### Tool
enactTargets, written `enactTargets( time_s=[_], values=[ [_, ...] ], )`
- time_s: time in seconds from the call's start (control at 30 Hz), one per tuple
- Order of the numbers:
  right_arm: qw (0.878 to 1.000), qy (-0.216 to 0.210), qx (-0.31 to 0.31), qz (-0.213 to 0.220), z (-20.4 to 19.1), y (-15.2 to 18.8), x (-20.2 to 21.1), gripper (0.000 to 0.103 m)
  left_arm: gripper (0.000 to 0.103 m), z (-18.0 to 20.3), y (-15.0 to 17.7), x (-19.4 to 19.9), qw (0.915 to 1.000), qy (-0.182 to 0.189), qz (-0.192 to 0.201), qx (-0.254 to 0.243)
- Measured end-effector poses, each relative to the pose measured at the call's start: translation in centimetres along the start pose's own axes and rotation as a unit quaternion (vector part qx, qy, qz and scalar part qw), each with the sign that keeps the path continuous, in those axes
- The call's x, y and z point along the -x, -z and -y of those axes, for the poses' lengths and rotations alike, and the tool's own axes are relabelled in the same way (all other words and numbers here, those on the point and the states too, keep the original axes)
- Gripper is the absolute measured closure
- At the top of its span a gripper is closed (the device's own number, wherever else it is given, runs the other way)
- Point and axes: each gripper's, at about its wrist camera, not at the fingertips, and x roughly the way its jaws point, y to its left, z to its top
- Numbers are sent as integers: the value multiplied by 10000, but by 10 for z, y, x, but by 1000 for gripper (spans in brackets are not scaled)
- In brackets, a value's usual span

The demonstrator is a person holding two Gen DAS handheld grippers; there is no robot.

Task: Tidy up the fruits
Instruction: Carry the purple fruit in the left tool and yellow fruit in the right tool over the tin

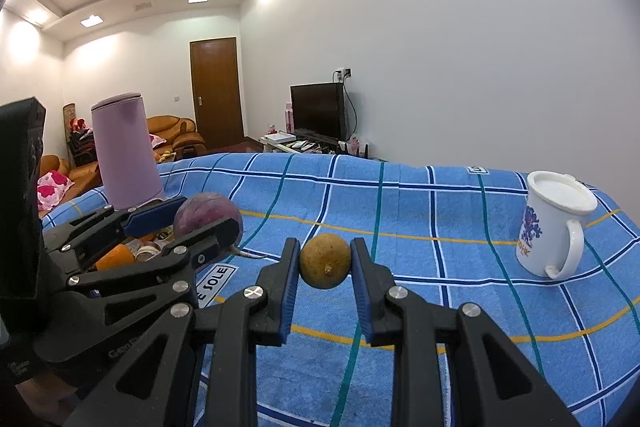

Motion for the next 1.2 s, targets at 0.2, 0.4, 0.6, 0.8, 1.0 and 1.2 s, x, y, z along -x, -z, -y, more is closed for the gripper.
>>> enactTargets(
  time_s=[0.2,0.4,0.6,0.8,1.0,1.2],
  values=[
    [9999,-129,-23,-89,-6,1,-1,76,52,-11,5,7,9999,-88,-119,87],
    [9992,-298,170,-198,-28,-1,-3,76,52,-34,12,24,9993,-255,-190,186],
    [9973,-641,222,-266,-53,-10,-7,76,52,-57,14,36,9982,-459,-271,272],
    [9944,-912,371,-397,-79,-16,-16,76,52,-84,14,49,9966,-700,-274,348],
    [9888,-1308,426,-586,-112,-25,-28,76,52,-113,16,55,9928,-1050,-339,458],
    [9828,-1586,675,-658,-149,-29,-40,76,52,-148,24,57,9869,-1347,-508,726]
  ],
)
